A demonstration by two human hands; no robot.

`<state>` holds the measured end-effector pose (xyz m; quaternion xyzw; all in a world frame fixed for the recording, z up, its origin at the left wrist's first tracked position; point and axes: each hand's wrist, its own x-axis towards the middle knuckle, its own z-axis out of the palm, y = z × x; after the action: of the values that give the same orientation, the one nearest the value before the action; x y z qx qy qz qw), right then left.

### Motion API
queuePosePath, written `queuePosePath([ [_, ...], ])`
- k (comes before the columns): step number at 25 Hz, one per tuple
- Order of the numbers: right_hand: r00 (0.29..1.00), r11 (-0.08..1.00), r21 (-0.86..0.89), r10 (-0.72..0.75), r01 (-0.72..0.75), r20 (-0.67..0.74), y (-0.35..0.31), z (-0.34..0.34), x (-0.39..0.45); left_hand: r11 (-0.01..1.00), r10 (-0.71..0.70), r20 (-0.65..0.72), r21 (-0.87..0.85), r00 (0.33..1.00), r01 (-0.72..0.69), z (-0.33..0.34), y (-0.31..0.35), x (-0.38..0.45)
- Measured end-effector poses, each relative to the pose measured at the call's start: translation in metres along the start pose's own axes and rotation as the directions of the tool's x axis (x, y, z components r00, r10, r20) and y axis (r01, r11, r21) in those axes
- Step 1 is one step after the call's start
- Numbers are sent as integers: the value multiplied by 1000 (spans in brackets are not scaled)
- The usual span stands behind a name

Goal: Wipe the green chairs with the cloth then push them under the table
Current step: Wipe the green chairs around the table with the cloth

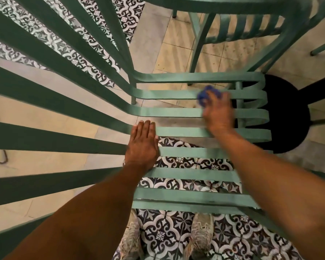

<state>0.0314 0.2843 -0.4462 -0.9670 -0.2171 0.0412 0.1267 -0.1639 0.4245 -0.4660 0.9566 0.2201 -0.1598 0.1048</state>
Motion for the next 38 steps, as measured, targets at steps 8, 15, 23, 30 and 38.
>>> queuePosePath([
  [8,993,979,171,107,-115,52,-60,4,59,1000,-5,-8,14,1000,5,3,-1,1],
  [15,878,975,169,-204,144,433,-101,7,-48,1000,-7,167,14,986,5,-18,0,2],
  [23,870,983,-63,180,-170,459,-16,-171,-162,983,169,123,48,978,-176,-135,92,-99],
  [30,903,922,-79,386,-378,188,-12,-328,-316,788,581,113,172,806,-592,-243,182,-197],
  [38,534,544,9,820,-839,204,47,-422,-536,353,858,326,187,397,-917,-258,327,-376],
])
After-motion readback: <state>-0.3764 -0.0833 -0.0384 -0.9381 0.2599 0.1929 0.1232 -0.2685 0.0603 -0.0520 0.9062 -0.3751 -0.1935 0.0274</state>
